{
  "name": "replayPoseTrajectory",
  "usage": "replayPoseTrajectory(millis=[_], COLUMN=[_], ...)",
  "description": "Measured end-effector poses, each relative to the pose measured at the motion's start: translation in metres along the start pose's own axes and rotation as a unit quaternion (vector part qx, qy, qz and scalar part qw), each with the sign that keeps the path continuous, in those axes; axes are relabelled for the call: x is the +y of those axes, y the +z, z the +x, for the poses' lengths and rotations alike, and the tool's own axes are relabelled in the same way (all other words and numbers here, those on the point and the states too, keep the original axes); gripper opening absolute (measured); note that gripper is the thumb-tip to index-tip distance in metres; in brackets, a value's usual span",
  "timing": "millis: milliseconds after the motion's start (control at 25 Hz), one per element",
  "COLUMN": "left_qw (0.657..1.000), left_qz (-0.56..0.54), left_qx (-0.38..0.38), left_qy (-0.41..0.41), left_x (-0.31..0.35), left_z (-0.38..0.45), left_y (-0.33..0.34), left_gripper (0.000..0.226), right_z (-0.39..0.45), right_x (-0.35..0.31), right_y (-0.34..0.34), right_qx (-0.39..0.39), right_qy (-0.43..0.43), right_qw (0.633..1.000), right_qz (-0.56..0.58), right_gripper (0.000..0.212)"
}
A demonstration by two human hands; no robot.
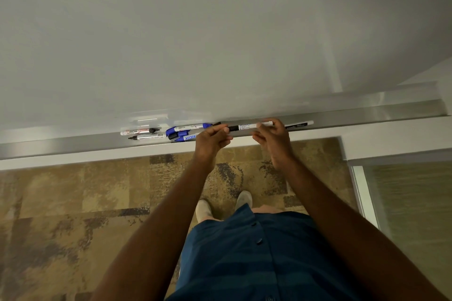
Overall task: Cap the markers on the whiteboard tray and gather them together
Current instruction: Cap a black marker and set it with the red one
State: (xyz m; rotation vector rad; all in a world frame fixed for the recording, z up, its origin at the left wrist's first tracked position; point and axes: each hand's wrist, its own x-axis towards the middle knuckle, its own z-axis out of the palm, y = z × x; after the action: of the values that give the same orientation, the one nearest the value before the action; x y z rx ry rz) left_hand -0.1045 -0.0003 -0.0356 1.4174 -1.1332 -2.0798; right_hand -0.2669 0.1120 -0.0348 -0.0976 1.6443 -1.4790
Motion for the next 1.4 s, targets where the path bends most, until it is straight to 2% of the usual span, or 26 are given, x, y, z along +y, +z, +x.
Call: replayPoseTrajectory(millis=[80, 200, 280, 600, 800, 1080, 1160, 1240, 1320, 1400], left_qw=[0.999, 0.998, 0.997, 0.994, 0.987, 0.985, 0.990, 0.996, 0.978, 0.916], left_qz=[-0.032, -0.028, -0.032, -0.066, -0.116, -0.119, -0.075, 0.044, 0.204, 0.372], left_qx=[0.007, 0.018, 0.022, 0.004, 0.003, -0.025, -0.033, -0.016, 0.045, 0.108], left_qy=[-0.032, -0.053, -0.060, -0.082, -0.113, -0.125, -0.118, -0.073, 0.010, 0.107], left_x=[-0.001, -0.004, -0.005, -0.008, -0.007, -0.008, -0.009, -0.011, -0.010, -0.008], left_z=[0.000, 0.000, -0.001, -0.004, -0.002, -0.001, -0.001, 0.000, 0.001, 0.002], left_y=[-0.002, 0.001, 0.006, 0.017, 0.021, 0.017, 0.015, 0.013, 0.009, -0.003], left_gripper=[0.021, 0.022, 0.018, 0.016, 0.015, 0.021, 0.026, 0.023, 0.016, 0.018], right_z=[-0.001, -0.006, -0.010, -0.024, -0.018, -0.006, 0.001, 0.010, 0.025, 0.038], right_x=[0.001, 0.002, 0.006, 0.014, 0.004, 0.000, -0.004, -0.011, -0.020, -0.027], right_y=[-0.014, -0.025, -0.024, -0.017, -0.017, -0.026, -0.030, -0.036, -0.047, -0.063], right_qx=[-0.040, -0.090, -0.095, -0.032, -0.043, -0.094, -0.129, -0.145, -0.081, 0.033], right_qy=[-0.035, -0.106, -0.140, -0.203, -0.167, -0.125, -0.129, -0.170, -0.241, -0.268], right_qw=[0.991, 0.936, 0.908, 0.903, 0.909, 0.908, 0.890, 0.854, 0.806, 0.783], right_qz=[-0.122, -0.324, -0.382, -0.378, -0.379, -0.389, -0.418, -0.470, -0.535, -0.561], right_gripper=[0.015, 0.020, 0.025, 0.025, 0.029, 0.027, 0.025, 0.023, 0.020, 0.020])
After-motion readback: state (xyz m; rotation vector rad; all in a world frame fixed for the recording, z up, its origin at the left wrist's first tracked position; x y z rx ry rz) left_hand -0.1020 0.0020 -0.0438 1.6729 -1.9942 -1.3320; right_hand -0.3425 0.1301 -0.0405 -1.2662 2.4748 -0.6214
